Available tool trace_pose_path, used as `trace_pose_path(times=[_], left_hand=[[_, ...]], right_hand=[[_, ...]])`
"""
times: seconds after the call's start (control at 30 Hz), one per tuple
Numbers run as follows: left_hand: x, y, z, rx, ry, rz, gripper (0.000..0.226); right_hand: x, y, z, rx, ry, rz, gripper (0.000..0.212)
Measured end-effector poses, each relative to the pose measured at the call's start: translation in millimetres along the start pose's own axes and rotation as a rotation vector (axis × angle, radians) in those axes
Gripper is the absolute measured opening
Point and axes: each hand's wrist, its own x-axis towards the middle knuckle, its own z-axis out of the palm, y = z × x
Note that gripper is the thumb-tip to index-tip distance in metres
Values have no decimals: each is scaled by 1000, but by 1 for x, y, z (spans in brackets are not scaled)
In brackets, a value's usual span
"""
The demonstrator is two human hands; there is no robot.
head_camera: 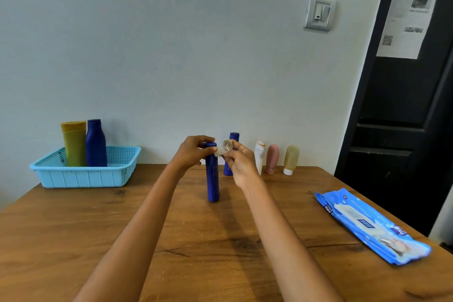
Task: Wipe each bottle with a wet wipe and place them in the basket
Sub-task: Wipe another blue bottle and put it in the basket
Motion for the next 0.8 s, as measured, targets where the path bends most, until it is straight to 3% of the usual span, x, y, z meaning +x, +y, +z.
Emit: trace_pose_path(times=[0.13,0.27,0.4,0.57,0.8], left_hand=[[1,0,-1,19,3,-20,41],[0,-2,-1,39,98,-25,35],[0,-9,-1,-9,180,-92,34],[0,-9,3,19,204,-121,41],[-3,-2,16,50,254,-105,45]], right_hand=[[-2,7,1,-189,-50,-92,35],[-2,16,0,-605,-6,-342,18],[2,20,-7,-778,-1,-290,17],[3,19,-9,-771,36,-234,23],[-1,22,0,-637,76,-432,17]])
